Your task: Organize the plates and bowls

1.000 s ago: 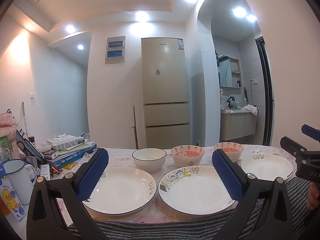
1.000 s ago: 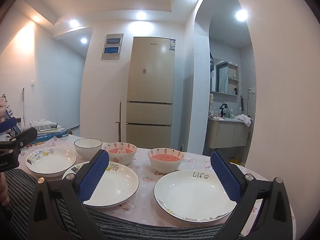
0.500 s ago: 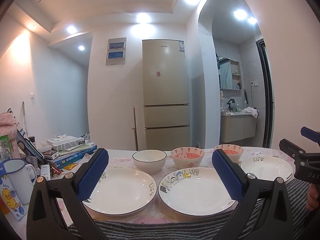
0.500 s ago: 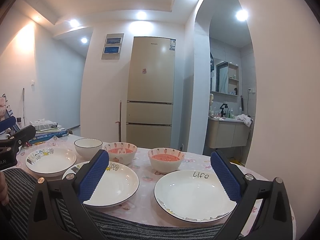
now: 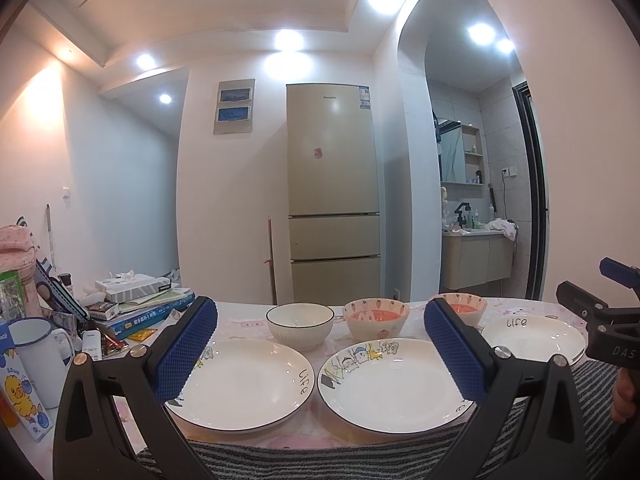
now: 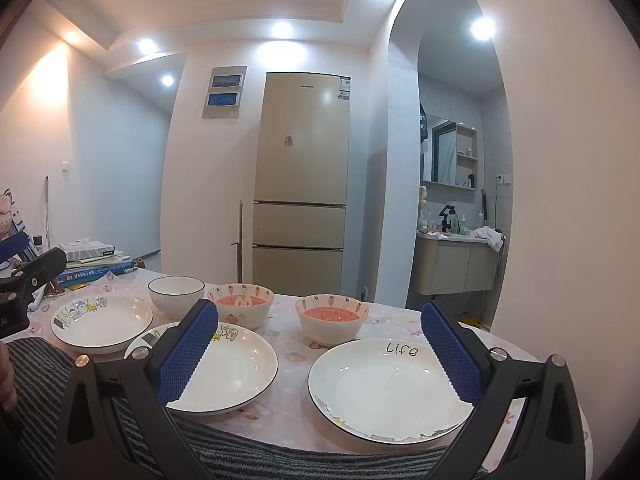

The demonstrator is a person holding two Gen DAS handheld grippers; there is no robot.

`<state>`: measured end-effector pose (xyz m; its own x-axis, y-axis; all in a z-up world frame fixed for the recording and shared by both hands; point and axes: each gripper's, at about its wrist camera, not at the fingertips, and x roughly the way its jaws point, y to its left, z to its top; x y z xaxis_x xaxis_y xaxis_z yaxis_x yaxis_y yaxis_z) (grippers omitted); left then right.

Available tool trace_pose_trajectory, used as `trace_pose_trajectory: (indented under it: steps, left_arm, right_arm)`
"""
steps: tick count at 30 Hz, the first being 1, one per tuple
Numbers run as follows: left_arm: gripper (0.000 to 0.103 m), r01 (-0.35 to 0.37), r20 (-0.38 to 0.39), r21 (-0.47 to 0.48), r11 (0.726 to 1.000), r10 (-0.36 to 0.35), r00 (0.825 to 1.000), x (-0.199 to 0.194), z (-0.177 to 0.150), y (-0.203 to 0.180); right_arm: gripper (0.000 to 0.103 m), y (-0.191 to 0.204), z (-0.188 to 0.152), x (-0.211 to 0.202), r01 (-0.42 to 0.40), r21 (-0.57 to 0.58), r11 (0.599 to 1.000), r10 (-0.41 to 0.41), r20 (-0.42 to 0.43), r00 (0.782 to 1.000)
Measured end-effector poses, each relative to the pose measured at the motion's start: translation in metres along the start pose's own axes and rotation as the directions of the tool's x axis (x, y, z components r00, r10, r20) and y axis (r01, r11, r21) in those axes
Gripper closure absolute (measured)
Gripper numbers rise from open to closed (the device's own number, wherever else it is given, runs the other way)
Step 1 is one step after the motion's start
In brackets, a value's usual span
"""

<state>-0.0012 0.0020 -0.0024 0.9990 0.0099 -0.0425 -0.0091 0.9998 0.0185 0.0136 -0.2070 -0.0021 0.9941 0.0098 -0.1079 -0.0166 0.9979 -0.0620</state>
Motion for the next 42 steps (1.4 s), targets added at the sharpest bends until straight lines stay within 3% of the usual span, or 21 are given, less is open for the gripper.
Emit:
trace_pose_trajectory:
  steps: [7,11,34,42]
  left_arm:
    - [0.000,-0.012,0.015,0.032,0.999,0.012,1.000,-0.002,-0.001,-0.004]
    - [0.000,-0.032,0.032,0.056,0.998,0.031,0.999,-0.005,-0.001,-0.007]
    - [0.000,-0.004,0.006,0.001,1.000,0.004,1.000,-0.002,-0.001,0.003]
    - [0.000,-0.003,-0.020,0.021,1.000,0.004,1.000,0.003,-0.002,-0.001]
  right_arm:
    - [0.000,-0.001,0.000,0.000,0.003,0.002,1.000,-0.003,0.000,1.000]
    - [0.000,-0.006,0.000,-0.001,0.044,0.015,0.999,-0.044,0.008,0.999]
    - [0.000,-0.001,0.001,-0.004,0.033,-0.005,0.999,-0.033,0.026,0.999]
    - [0.000,0.000,0.001,0.010,-0.003,-0.008,1.000,0.003,-0.044,0.999]
